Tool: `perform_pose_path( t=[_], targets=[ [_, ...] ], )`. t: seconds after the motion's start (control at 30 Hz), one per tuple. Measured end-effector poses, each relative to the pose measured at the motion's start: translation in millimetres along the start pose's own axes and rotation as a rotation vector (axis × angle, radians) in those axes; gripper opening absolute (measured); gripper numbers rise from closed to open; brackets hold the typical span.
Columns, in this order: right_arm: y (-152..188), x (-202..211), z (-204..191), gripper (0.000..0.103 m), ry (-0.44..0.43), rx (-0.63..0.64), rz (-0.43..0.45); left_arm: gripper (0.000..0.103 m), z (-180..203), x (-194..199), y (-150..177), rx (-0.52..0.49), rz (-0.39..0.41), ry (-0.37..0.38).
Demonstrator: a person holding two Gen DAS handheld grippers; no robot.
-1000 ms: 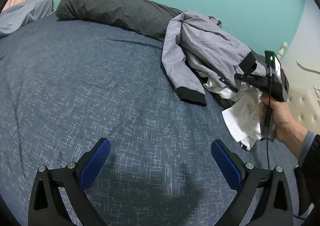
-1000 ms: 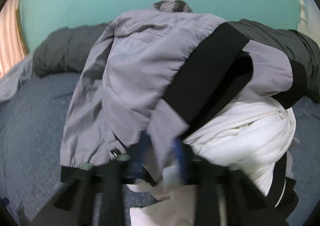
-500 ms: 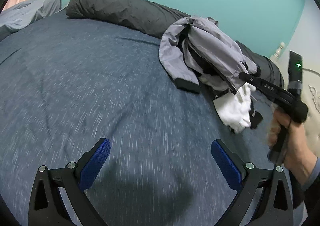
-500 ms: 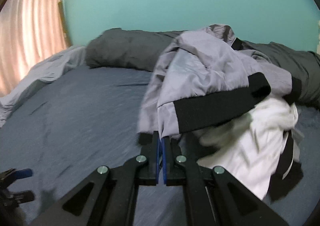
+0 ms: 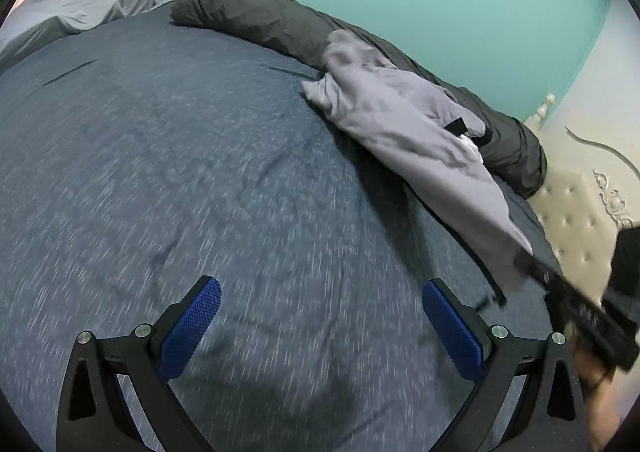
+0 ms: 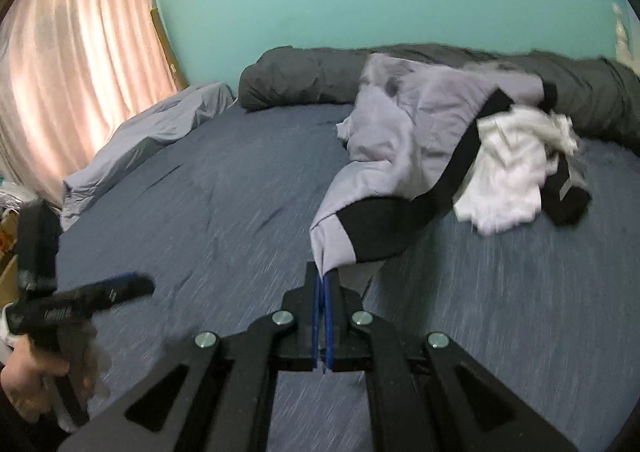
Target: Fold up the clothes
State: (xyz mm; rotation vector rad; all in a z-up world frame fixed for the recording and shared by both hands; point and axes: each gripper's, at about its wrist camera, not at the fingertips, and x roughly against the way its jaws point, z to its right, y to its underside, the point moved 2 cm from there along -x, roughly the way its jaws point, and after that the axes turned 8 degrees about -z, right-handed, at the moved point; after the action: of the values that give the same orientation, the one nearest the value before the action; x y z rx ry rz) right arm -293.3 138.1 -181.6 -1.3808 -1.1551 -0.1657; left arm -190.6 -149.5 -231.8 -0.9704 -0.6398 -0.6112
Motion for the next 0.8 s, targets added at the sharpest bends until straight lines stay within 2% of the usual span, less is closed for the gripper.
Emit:
perform_pose_path(
  t=[0.2,0.33,0.47,0.57,0.7,0.77,0.8],
  targets=[
    [63,42,-27,0.002,0.042,-0.011,-0.015,0.103,-7,21,25,0.004,0.032,0.024],
    [87,59,-17,0.002,0.089,-0.055,-0.037,0.103,-15,19,28,0.002,0.023,0.011],
    [101,62,-6,0.002,0.166,-0.07,-0.086,0.103,-22,22,23,0.01,0.048,0.001],
    [96,62,-2,0.005,0.262,-0.063,-0.097,0.103,-27,21,23,0.005,0.054,-0.029],
    [81,67,4,0.006,0.338,-0.076,-0.063,0.103,-37,17,20,0.02,0.044,-0.035],
    [74,70,5,0.011,0.366,-0.085,-0.036,0.103,-38,16,18,0.013,0.046,-0.044],
    [70,70,5,0.02,0.373,-0.091,-0.026,0.103,-37,15,18,0.011,0.046,-0.046]
  ],
)
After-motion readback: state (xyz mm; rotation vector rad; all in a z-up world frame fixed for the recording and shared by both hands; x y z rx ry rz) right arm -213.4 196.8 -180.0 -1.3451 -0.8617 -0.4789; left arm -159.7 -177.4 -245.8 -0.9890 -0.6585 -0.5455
